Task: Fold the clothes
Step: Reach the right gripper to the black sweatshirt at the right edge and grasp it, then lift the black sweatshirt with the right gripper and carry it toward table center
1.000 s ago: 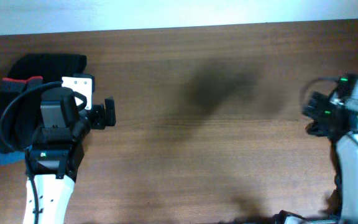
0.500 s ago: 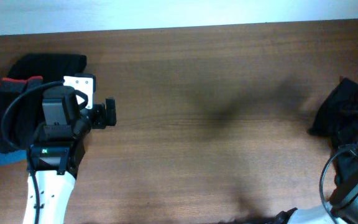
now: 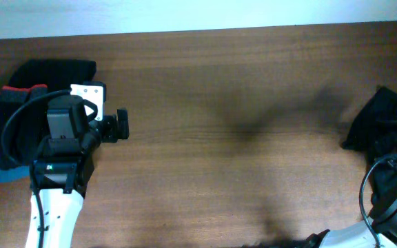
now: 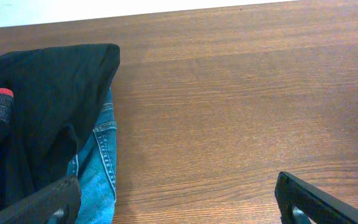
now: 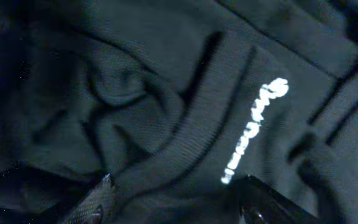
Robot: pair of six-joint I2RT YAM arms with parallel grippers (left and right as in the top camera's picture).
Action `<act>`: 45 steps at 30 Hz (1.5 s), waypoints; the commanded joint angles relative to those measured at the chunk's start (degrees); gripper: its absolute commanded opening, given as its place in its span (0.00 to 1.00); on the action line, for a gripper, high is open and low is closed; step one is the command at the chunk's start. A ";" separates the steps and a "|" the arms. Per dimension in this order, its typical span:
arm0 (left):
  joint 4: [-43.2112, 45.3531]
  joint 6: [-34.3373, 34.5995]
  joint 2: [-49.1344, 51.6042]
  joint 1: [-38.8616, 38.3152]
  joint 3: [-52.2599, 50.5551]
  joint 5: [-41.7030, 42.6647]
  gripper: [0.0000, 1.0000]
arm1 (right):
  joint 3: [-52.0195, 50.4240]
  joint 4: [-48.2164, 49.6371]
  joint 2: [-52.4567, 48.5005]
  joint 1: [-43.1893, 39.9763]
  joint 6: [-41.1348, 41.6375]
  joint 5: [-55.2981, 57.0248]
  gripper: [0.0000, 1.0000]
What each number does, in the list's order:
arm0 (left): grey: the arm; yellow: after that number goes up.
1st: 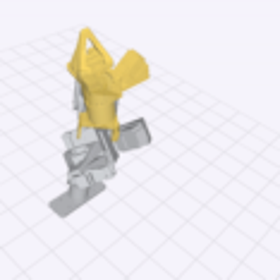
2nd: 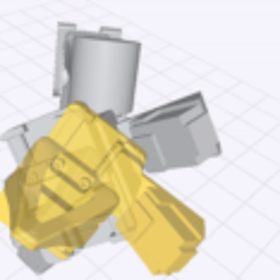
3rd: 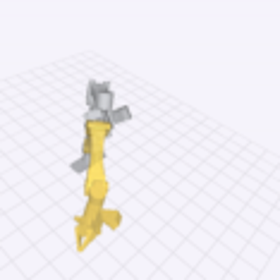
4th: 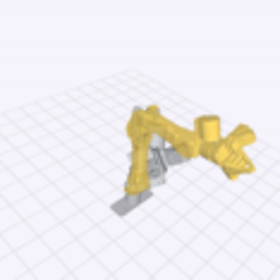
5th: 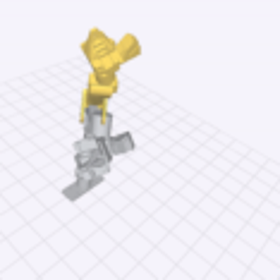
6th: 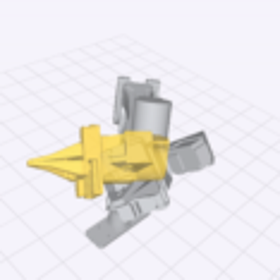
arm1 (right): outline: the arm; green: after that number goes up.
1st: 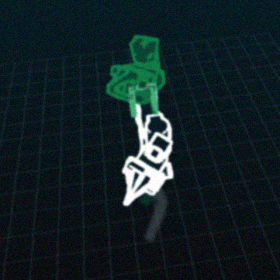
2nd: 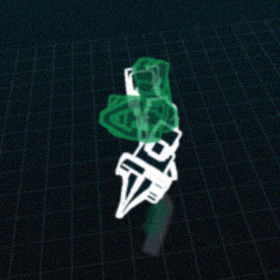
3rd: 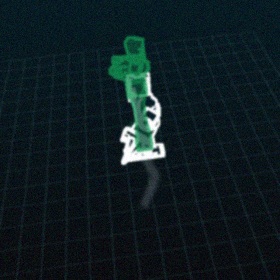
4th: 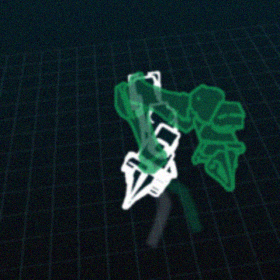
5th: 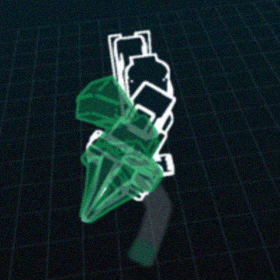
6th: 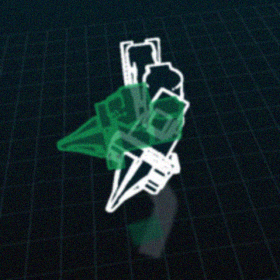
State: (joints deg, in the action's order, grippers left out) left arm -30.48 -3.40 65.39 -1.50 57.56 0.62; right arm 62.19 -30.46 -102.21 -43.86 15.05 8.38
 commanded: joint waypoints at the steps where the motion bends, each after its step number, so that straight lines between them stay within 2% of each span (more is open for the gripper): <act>1: 0.02 0.59 0.20 -0.22 1.22 0.63 0.99 | 0.98 1.18 -0.24 -0.04 0.46 -5.29 0.70; 6: 0.02 0.59 0.20 -0.22 1.20 0.63 0.99 | 0.98 1.42 -0.24 -0.04 0.46 -5.79 0.69; 9: 0.02 0.57 0.20 -0.22 1.22 0.63 1.00 | 0.98 1.38 -0.24 -0.04 0.46 -5.79 0.60; 11: 0.02 0.57 0.20 -0.22 1.22 0.63 0.99 | 0.98 1.29 -0.24 -0.04 0.46 -5.81 0.46; 12: 0.02 0.57 0.20 -0.22 1.20 0.63 0.99 | 0.98 1.18 -0.24 -0.04 0.46 -5.79 0.34; 13: 0.02 0.57 0.20 -0.22 1.20 0.63 0.99 | 0.98 1.14 -0.24 -0.04 0.46 -5.81 0.17; 14: 0.02 0.57 0.20 -0.22 1.20 0.63 0.99 | 0.98 1.03 -0.24 -0.04 0.48 -5.81 0.07; 15: 0.02 0.57 0.20 -0.22 1.22 0.63 0.99 | 0.98 0.85 -0.24 -0.04 0.48 -5.81 0.04; 22: 0.22 0.57 0.20 -0.22 1.20 0.61 1.00 | 4.87 -1.86 2.60 0.02 0.46 -11.98 0.04; 25: 0.98 0.57 0.31 -0.22 1.20 0.63 0.99 | 12.07 -5.44 5.70 0.44 -0.11 -20.22 0.04; 29: 1.95 0.57 0.31 -0.22 1.20 0.61 0.99 | 26.95 -11.23 8.76 4.42 -5.64 -34.10 0.04; 32: 2.64 0.57 0.35 -0.22 1.20 0.63 0.99 | 38.91 -16.57 8.92 11.45 -11.21 -39.15 0.04; 34: 3.17 0.57 0.55 -0.22 1.20 0.63 0.99 | 45.18 -20.04 8.90 20.11 -16.00 -39.67 0.04; 39: 3.21 0.57 1.20 -0.22 1.20 0.66 0.99 | 45.97 -20.50 8.04 36.44 -17.84 -35.01 0.04; 45: 3.23 0.57 1.75 -0.22 1.20 0.63 0.99 | 45.86 -23.34 2.49 47.76 -19.19 -33.18 0.05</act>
State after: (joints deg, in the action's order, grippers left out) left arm -27.57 -3.40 66.41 -1.50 57.67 0.62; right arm 108.20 -52.66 -96.40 0.01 -1.54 -25.58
